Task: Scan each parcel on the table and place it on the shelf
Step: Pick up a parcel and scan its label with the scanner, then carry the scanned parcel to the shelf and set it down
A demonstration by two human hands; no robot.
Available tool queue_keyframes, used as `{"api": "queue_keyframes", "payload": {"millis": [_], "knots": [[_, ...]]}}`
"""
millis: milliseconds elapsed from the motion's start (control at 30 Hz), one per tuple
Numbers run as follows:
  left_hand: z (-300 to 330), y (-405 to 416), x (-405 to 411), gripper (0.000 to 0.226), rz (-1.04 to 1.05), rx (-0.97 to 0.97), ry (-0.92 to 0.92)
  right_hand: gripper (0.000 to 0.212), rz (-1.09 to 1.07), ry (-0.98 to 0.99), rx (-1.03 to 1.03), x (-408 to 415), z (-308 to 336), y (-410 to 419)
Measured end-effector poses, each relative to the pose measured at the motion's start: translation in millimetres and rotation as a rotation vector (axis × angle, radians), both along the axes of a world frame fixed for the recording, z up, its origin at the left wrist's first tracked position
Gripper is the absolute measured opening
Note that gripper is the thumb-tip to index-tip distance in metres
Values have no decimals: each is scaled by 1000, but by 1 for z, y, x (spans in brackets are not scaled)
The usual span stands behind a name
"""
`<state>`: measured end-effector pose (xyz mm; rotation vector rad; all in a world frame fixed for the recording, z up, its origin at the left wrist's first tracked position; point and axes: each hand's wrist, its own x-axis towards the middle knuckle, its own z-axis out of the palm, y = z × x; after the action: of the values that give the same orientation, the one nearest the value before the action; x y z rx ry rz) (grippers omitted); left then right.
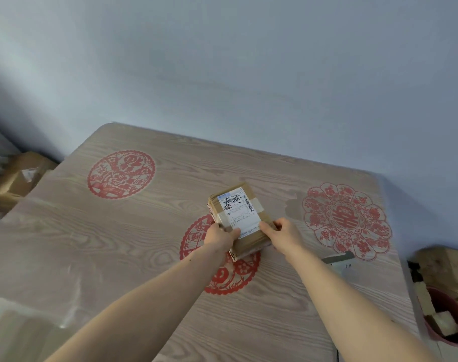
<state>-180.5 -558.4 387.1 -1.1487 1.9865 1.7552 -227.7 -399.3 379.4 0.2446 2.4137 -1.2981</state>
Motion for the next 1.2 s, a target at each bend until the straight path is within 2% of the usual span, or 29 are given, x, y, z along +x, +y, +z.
{"api": "queue_keyframes", "payload": {"millis": [167, 467, 600, 933, 1200], "knots": [[18, -61, 15, 51, 145, -9, 66, 35, 144, 88, 42, -4, 21, -66], [65, -200, 79, 33, 369, -44, 154, 44, 331, 181, -34, 19, 56, -230], [89, -278, 127, 33, 470, -82, 181, 41, 420, 213, -85, 54, 76, -322], [146, -468, 252, 37, 694, -224, 285, 53, 626, 270, -249, 158, 118, -545], [176, -587, 310, 39, 828, -265, 368, 42, 728, 356, -278, 217, 163, -681]]}}
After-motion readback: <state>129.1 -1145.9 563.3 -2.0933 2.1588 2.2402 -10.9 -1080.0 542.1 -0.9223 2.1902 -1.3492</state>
